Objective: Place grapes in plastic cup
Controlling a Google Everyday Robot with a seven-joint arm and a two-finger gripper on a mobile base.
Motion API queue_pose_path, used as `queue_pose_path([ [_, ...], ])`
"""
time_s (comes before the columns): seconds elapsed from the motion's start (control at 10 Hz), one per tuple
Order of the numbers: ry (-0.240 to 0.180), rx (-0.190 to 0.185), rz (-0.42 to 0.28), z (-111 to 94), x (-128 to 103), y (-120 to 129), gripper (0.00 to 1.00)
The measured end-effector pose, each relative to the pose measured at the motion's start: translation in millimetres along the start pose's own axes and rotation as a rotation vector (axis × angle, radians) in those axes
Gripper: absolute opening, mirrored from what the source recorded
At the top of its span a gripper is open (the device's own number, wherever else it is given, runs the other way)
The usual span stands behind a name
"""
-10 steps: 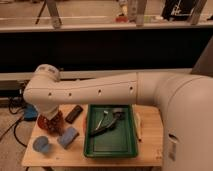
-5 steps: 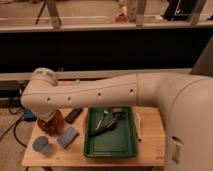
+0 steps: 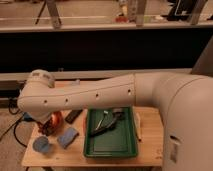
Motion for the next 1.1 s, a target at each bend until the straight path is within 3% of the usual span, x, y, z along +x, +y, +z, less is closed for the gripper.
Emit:
queue_pose_path([
  [0.4,-0.016,0.002,-0.045,6,-13,-8,0.0],
  [1.1,0.039,-0.036,-0.072,10,-28,-12,0.0],
])
